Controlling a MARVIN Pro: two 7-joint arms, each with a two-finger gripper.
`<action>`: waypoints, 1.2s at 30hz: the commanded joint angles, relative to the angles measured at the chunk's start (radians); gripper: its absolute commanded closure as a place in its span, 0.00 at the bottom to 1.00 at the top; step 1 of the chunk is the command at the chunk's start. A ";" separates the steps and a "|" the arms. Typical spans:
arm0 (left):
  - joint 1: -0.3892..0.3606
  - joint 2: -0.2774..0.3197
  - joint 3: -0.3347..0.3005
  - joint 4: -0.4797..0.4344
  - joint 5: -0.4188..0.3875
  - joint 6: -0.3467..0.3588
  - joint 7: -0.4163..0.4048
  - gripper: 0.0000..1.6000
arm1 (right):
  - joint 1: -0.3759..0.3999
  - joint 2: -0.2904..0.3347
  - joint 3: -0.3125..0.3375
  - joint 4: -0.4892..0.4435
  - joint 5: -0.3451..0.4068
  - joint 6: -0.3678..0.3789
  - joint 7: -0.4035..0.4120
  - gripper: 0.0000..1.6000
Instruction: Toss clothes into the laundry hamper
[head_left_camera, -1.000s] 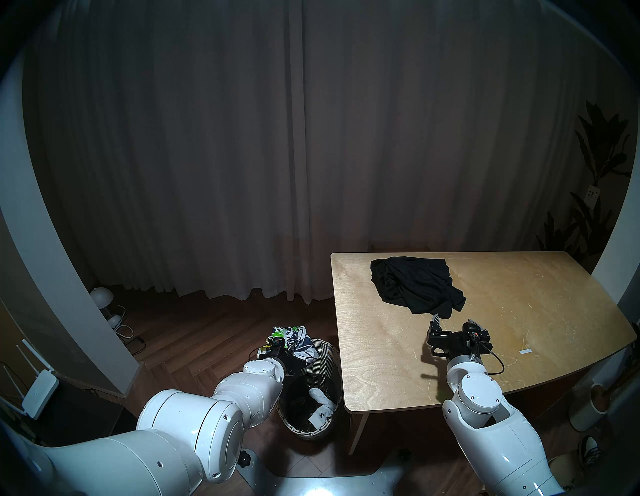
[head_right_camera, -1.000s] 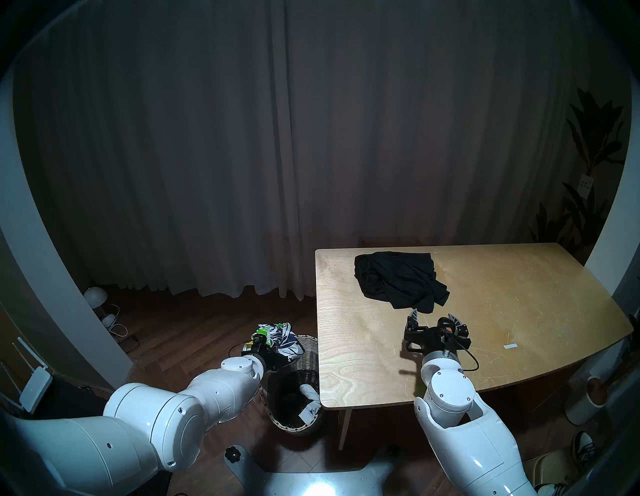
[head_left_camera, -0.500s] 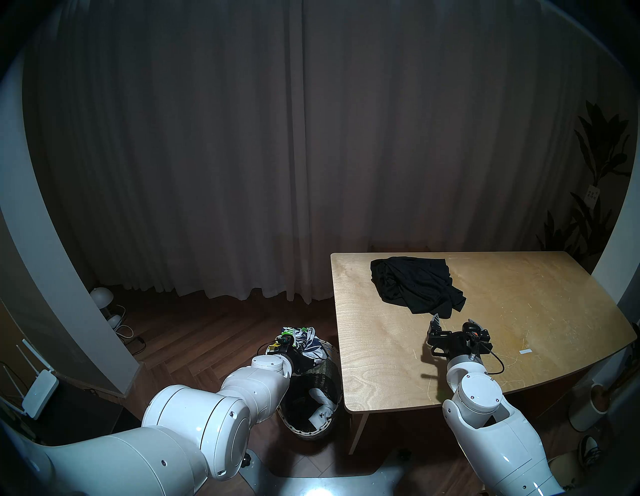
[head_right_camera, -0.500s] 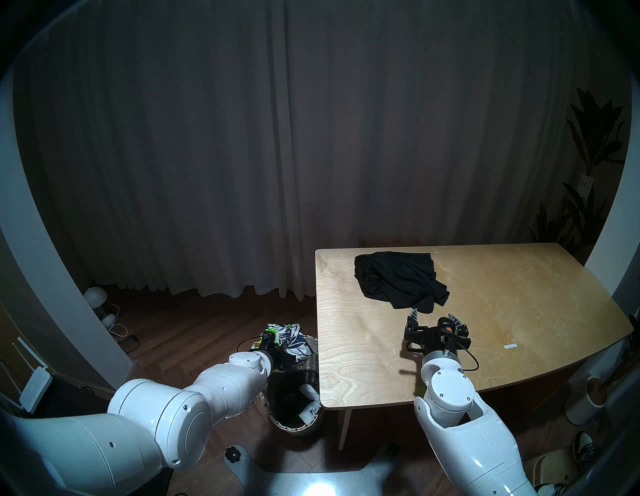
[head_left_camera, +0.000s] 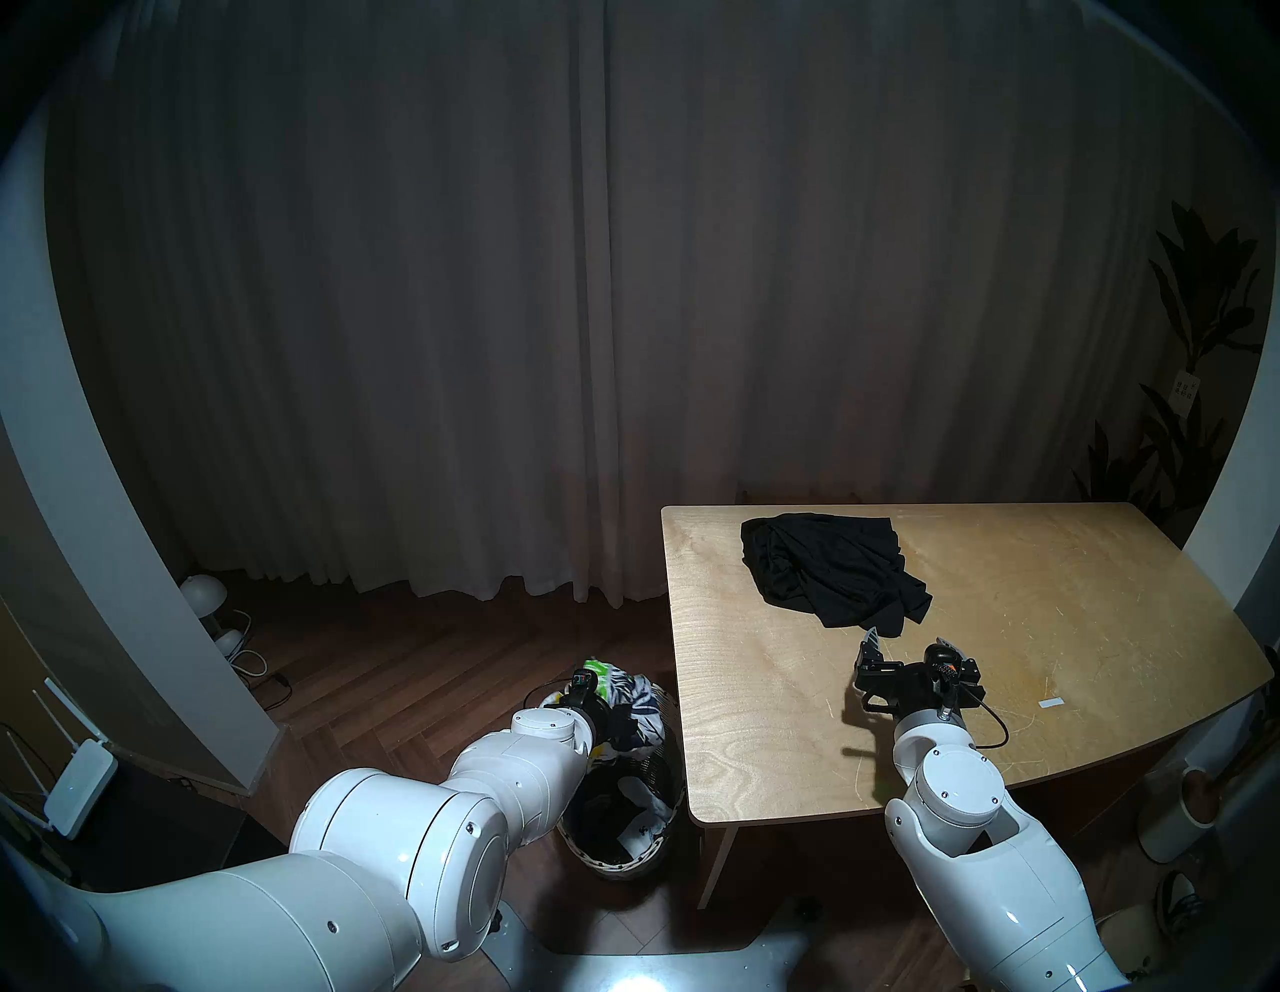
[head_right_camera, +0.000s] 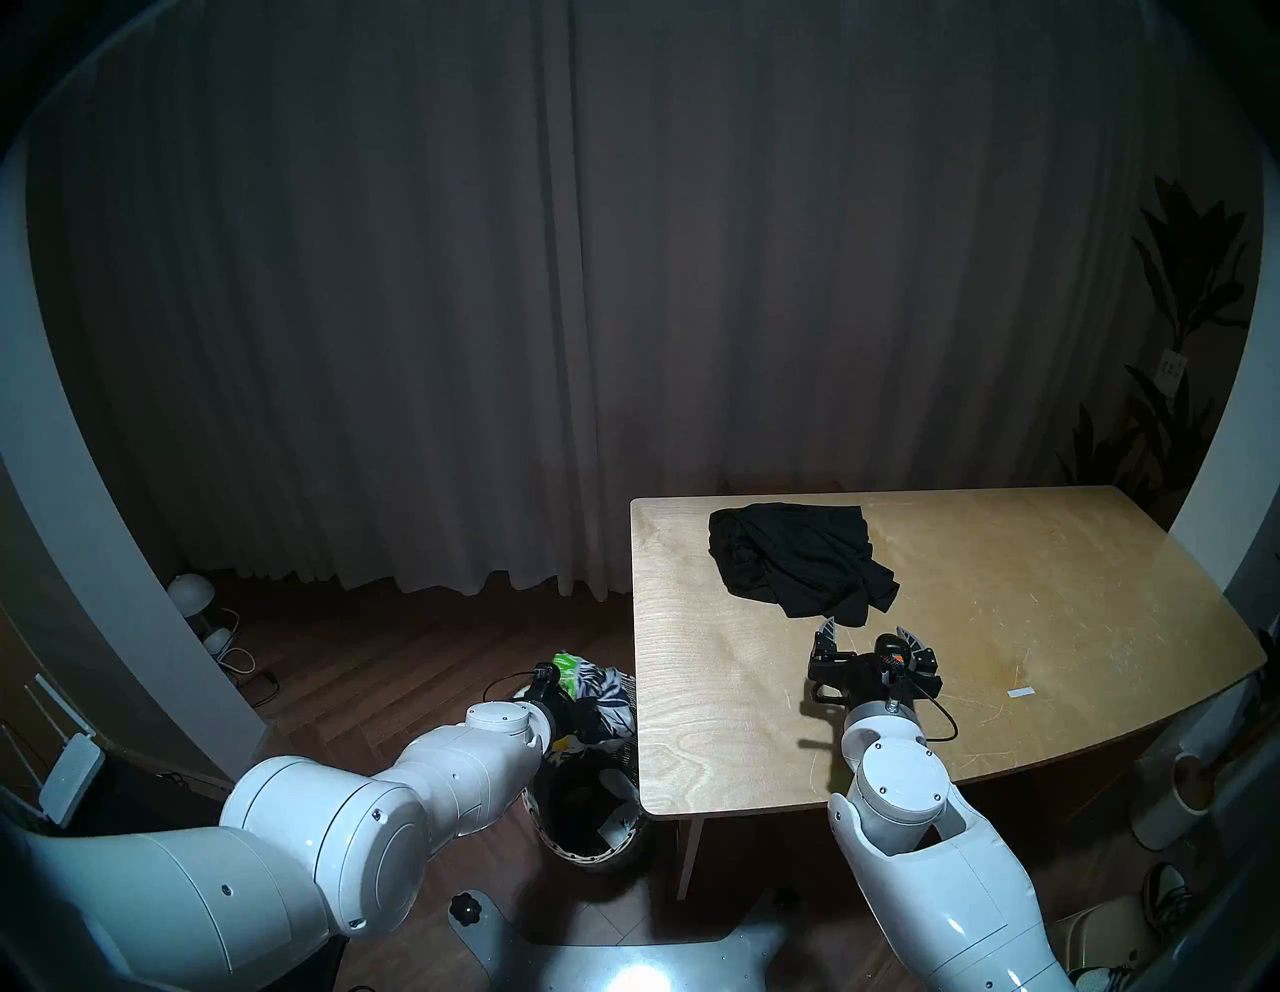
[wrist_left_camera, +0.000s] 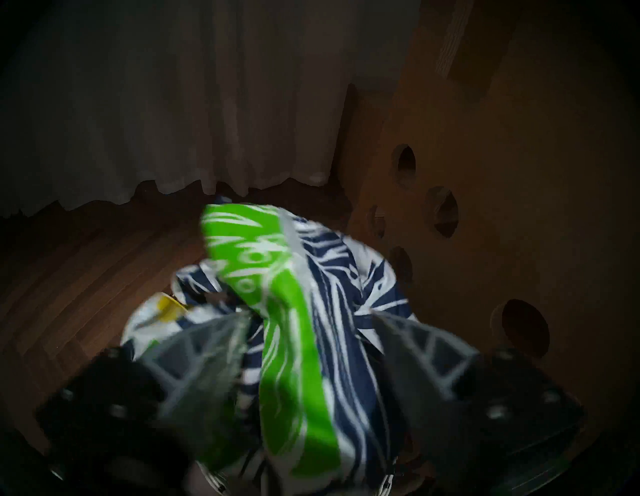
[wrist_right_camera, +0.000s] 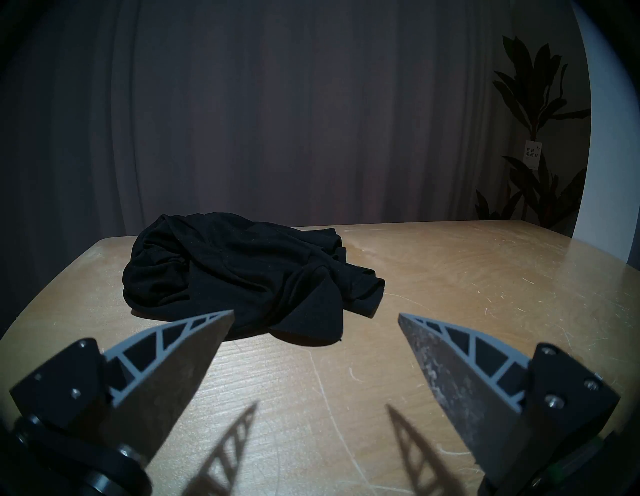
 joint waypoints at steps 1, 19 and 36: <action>-0.032 -0.012 -0.002 -0.014 -0.002 -0.006 -0.005 0.00 | 0.007 -0.002 0.001 -0.018 -0.001 -0.007 -0.001 0.00; -0.073 0.064 -0.091 -0.142 -0.079 -0.191 -0.027 0.00 | 0.039 0.009 -0.005 -0.032 -0.017 -0.006 0.007 0.00; -0.049 0.257 -0.187 -0.273 -0.114 -0.366 0.043 0.00 | 0.220 0.026 -0.049 0.030 -0.056 0.027 0.072 0.00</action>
